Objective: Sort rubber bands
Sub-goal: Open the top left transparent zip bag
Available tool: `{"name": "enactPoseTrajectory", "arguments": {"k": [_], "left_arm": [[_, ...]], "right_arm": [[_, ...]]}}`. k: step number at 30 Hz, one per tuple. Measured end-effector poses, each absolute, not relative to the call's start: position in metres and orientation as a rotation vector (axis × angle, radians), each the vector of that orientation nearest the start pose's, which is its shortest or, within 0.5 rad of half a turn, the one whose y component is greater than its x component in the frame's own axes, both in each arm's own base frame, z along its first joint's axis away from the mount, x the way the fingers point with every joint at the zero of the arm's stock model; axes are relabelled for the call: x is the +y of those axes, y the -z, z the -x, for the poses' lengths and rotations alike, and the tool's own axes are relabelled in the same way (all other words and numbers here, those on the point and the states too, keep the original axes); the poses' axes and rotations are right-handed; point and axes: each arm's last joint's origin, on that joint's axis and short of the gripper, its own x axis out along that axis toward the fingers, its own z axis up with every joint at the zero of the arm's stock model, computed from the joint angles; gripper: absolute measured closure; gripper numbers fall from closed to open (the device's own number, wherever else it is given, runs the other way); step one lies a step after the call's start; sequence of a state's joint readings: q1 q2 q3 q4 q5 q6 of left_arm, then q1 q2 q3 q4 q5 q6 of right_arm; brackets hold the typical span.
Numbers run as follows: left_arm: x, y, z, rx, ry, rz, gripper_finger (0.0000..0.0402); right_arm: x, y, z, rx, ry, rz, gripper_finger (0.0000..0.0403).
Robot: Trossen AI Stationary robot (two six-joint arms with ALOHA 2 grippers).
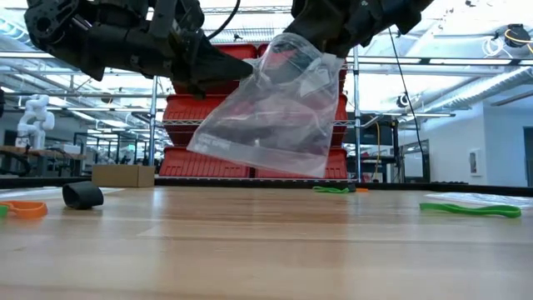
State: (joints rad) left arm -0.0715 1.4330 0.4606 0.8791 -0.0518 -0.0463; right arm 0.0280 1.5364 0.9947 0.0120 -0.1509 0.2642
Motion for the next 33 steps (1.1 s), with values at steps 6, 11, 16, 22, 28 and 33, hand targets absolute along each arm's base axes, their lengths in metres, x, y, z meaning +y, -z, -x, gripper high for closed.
{"name": "enactPoseTrajectory", "arguments": {"k": [6,11,16,22,28,33], "left_arm": [[-0.018,-0.187,-0.267,0.094,0.046,0.040,0.0402],[-0.019,-0.187,-0.267,0.094,0.063,0.041,0.0402],[-0.019,-0.187,-0.267,0.095,0.067,0.038,0.0402],[-0.019,-0.187,-0.267,0.103,0.068,0.035,0.0402],[-0.019,-0.186,-0.267,0.106,0.068,0.035,0.0402],[-0.019,-0.182,-0.266,0.147,0.067,0.033,0.0402]], "right_arm": [[0.011,-0.239,-0.332,0.607,-0.041,-0.253,0.0115],[0.009,-0.245,-0.331,0.647,-0.006,-0.207,0.0115],[0.005,-0.259,-0.332,0.697,0.000,-0.163,0.0115],[0.004,-0.274,-0.333,0.722,0.027,-0.096,0.0115],[0.005,-0.285,-0.334,0.721,0.016,-0.072,0.0115],[0.002,-0.288,-0.328,0.815,0.091,0.024,0.0114]]}}
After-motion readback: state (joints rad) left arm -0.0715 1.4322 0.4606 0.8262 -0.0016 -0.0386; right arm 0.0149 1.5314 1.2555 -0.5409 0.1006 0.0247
